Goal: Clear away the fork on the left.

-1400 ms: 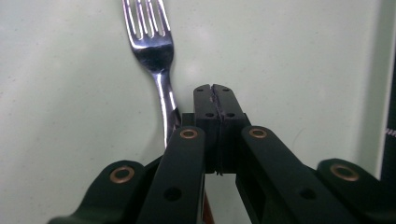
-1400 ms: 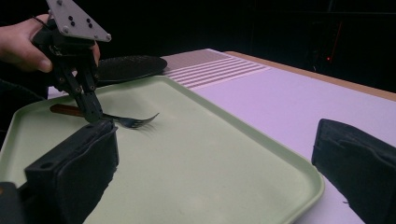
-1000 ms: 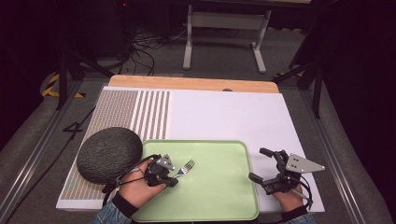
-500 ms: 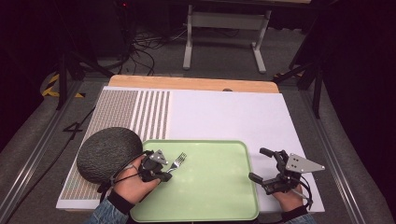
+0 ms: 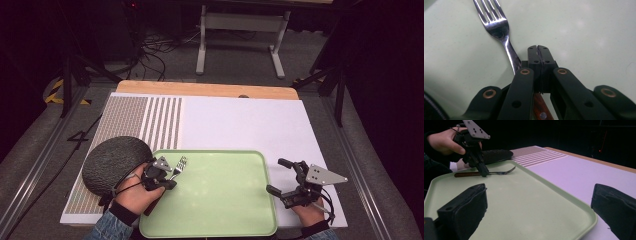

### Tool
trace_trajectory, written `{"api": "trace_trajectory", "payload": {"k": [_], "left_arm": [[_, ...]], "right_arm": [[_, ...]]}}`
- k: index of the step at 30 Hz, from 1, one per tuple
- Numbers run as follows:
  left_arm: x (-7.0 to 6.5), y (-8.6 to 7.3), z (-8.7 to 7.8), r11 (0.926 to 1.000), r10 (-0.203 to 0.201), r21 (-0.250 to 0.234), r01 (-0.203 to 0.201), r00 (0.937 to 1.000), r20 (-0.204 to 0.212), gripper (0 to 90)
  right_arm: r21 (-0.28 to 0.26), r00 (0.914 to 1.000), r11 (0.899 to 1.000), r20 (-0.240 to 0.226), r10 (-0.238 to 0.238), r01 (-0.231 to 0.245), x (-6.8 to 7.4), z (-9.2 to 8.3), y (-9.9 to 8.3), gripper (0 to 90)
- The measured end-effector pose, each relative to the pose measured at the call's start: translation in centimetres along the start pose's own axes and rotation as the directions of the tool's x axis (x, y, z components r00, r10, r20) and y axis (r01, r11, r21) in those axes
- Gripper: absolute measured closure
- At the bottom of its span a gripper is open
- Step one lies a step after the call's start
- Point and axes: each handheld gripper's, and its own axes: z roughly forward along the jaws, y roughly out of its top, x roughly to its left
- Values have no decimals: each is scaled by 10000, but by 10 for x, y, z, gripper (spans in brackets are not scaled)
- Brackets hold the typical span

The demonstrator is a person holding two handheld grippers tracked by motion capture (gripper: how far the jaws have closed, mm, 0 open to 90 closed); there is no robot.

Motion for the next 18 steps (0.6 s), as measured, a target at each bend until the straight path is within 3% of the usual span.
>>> {"api": "trace_trajectory", "payload": {"k": [18], "left_arm": [[13, -7, -7, 9981, -611, -4, 611, 9978, -241, 900]], "right_arm": [[8, 10000, 10000, -8, 16, -16, 0, 0, 0, 13]]}}
